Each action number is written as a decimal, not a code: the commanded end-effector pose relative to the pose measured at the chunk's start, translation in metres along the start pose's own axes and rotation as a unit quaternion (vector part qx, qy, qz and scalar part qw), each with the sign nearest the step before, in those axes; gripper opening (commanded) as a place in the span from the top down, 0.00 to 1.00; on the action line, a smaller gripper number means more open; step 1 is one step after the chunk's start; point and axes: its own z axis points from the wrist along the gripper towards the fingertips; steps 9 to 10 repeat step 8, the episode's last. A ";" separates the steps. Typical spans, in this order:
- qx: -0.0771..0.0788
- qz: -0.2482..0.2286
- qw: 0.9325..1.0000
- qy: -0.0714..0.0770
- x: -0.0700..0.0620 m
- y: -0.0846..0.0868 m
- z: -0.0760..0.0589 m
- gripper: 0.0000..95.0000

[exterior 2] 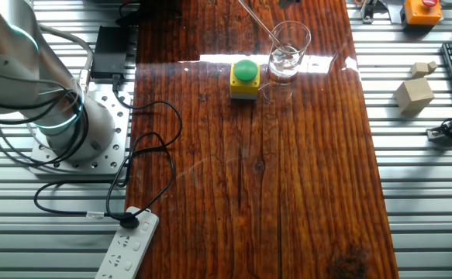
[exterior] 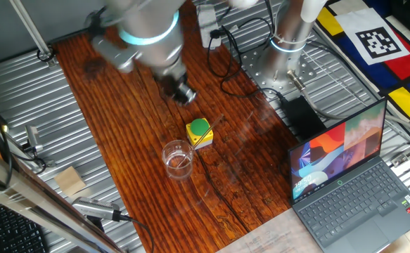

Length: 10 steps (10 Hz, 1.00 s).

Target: Stir the beaker with a glass rod

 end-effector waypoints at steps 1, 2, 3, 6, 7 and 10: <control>0.036 -0.200 0.979 0.023 0.036 -0.027 0.018 1.00; 0.039 -0.214 0.976 0.026 0.040 -0.026 0.019 1.00; 0.047 -0.225 0.973 0.031 0.044 -0.027 0.020 1.00; 0.046 -0.245 0.968 0.012 0.051 -0.039 0.039 1.00; 0.046 -0.245 0.968 0.012 0.053 -0.041 0.045 1.00; 0.042 -0.241 0.970 0.007 0.055 -0.041 0.051 1.00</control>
